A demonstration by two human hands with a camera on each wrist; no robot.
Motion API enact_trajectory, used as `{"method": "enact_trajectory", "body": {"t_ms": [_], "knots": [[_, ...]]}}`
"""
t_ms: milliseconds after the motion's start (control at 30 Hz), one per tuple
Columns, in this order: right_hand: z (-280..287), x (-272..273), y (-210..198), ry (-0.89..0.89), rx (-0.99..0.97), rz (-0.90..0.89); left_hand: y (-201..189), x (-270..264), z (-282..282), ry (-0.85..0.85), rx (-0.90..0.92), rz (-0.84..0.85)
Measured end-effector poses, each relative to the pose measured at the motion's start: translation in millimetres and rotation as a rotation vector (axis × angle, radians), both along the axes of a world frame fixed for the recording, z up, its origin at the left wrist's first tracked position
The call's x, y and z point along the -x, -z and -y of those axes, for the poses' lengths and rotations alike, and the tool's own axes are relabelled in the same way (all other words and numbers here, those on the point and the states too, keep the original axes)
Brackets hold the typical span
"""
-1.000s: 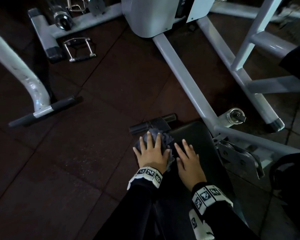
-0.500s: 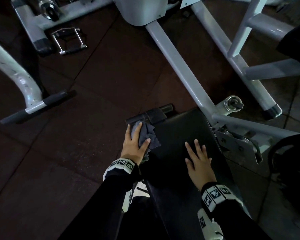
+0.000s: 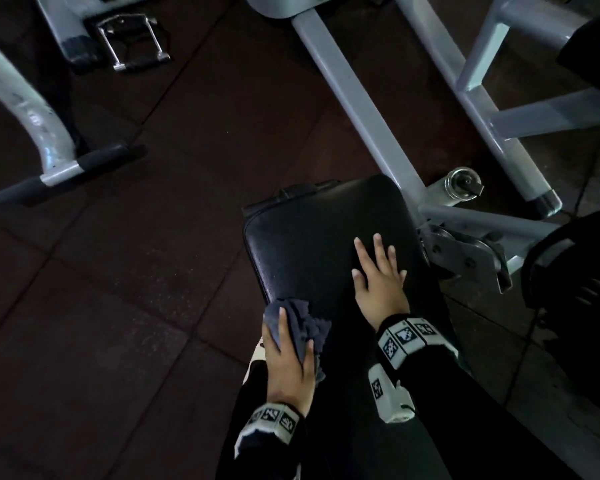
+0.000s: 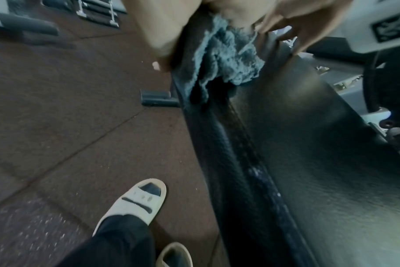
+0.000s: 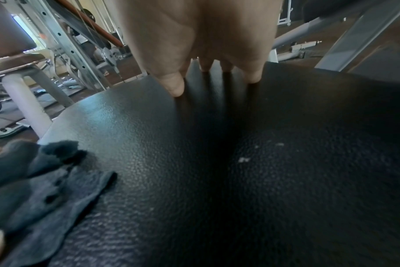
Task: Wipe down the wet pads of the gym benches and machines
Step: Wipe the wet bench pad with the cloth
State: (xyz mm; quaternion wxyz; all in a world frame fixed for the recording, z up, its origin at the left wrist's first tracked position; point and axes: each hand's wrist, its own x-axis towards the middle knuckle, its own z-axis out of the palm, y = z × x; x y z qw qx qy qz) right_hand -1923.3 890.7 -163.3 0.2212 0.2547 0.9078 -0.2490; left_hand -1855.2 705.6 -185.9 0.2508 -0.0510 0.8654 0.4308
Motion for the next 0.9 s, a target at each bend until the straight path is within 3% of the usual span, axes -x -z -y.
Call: {"method": "enact_trajectory", "body": {"t_ms": [100, 367, 433, 667, 767, 900], "knots": [[-2.1, -0.7, 0.0, -0.008, -0.005, 0.019, -1.1, -4.4, -0.5, -0.014, -0.025, -0.001], [-3.2, -4.3, 0.8, -0.029, 0.009, 0.015, 8.1, 80.5, -0.6, -0.048, 0.008, -0.086], [-3.9, -4.5, 1.6, -0.034, 0.005, 0.014, 7.6, 70.2, -4.3, -0.042, 0.03, -0.109], [0.1, -15.2, -1.8, -0.042, -0.027, -0.001, -2.8, -38.7, -1.9, 0.054, 0.041, -0.01], [3.1, -21.6, -4.2, -0.045, -0.031, 0.01, -9.9, -32.4, 2.7, 0.12, 0.063, 0.051], [9.1, -36.4, -10.4, -0.077, -0.008, 0.046, -16.3, 18.6, 11.3, 0.163, 0.072, 0.047]]}}
